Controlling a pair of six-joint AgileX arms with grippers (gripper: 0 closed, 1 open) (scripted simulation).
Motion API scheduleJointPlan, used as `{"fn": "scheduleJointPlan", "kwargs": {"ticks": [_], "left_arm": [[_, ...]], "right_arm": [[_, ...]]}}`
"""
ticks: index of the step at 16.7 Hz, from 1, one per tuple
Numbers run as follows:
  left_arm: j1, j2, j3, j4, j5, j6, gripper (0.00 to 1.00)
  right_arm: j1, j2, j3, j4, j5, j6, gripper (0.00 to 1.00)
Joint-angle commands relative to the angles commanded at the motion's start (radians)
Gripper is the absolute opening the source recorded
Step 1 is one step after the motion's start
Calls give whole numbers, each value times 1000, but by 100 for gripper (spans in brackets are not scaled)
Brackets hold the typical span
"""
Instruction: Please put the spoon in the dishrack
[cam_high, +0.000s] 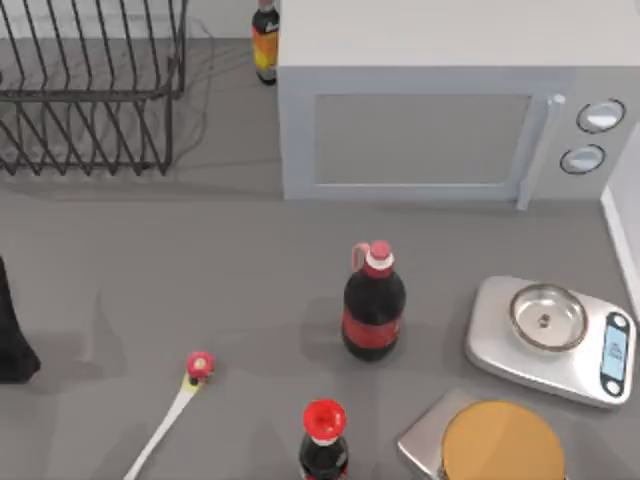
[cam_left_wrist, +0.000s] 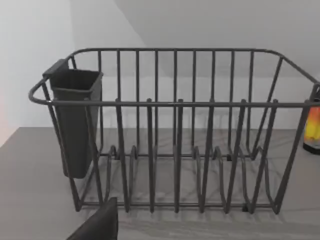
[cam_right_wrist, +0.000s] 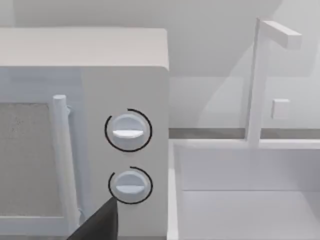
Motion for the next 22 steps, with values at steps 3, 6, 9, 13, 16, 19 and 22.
{"fn": "scheduleJointPlan", "kwargs": {"ticks": [3,6,9,13,16,19,22], "left_arm": [[-7,12,11,-11,1,-1,100],[-54,107,92,-93,3,-9,100],[-129,298,229,-232,3,-22,100],[-254,682,446,-473,0,-41,100],[-350,966,607,-662,-1,-56,100],[-437,1195,756,-827,-1,-70,100],[-505,1381,880,-949,0,-82,100]], "right_arm": [[0,0,0,0,0,0,100],[0,0,0,0,0,0,100],[0,0,0,0,0,0,100],[0,0,0,0,0,0,100],[0,0,0,0,0,0,100],[0,0,0,0,0,0,100],[0,0,0,0,0,0,100]]}}
